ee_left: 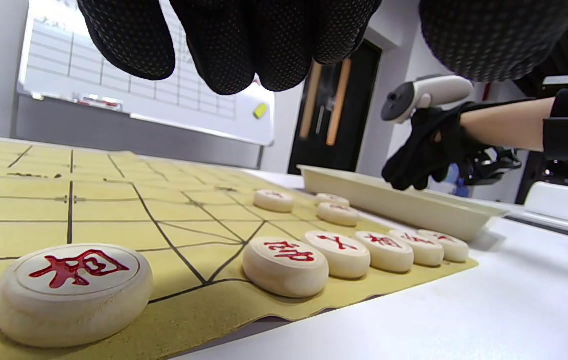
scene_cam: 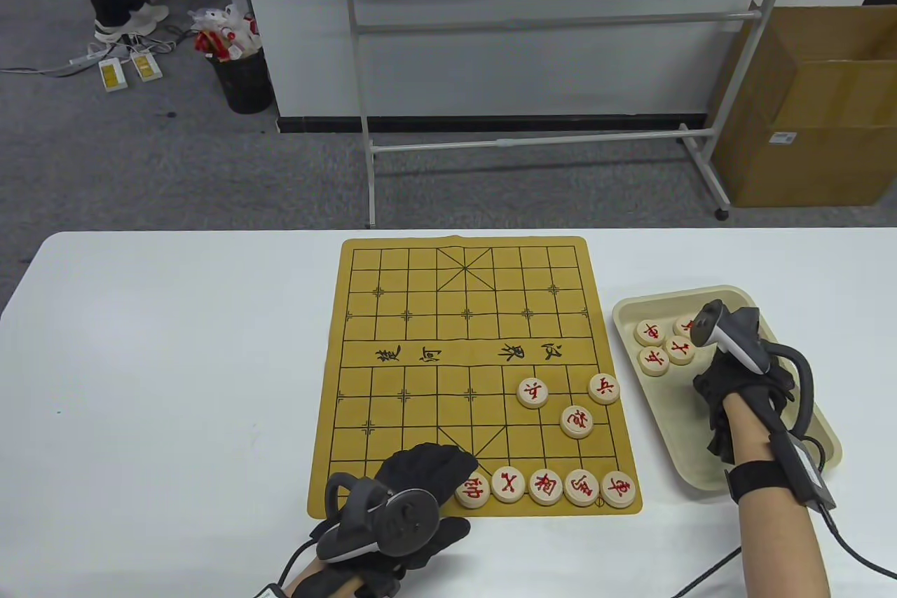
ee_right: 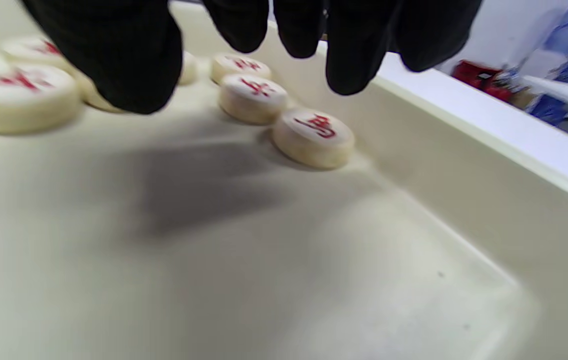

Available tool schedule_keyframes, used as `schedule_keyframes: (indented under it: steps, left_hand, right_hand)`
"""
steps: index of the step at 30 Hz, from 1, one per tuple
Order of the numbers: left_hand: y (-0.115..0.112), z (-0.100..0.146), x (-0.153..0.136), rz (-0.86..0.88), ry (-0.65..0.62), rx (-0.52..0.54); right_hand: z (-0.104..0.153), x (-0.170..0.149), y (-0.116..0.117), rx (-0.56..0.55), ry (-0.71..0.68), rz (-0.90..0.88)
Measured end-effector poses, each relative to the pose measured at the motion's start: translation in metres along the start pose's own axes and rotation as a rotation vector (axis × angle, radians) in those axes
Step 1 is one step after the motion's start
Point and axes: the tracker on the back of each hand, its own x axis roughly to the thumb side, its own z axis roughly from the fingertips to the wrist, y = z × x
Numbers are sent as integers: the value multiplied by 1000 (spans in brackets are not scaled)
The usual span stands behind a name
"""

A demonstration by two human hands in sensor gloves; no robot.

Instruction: Set up Chinese chess pieces

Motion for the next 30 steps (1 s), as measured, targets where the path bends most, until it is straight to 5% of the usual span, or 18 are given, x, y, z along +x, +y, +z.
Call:
schedule_keyframes:
  steps: [30]
  left_hand:
    - [-1, -2, 1, -5, 12, -2]
  right_hand:
    - [-12, -11, 19, -33, 91, 54]
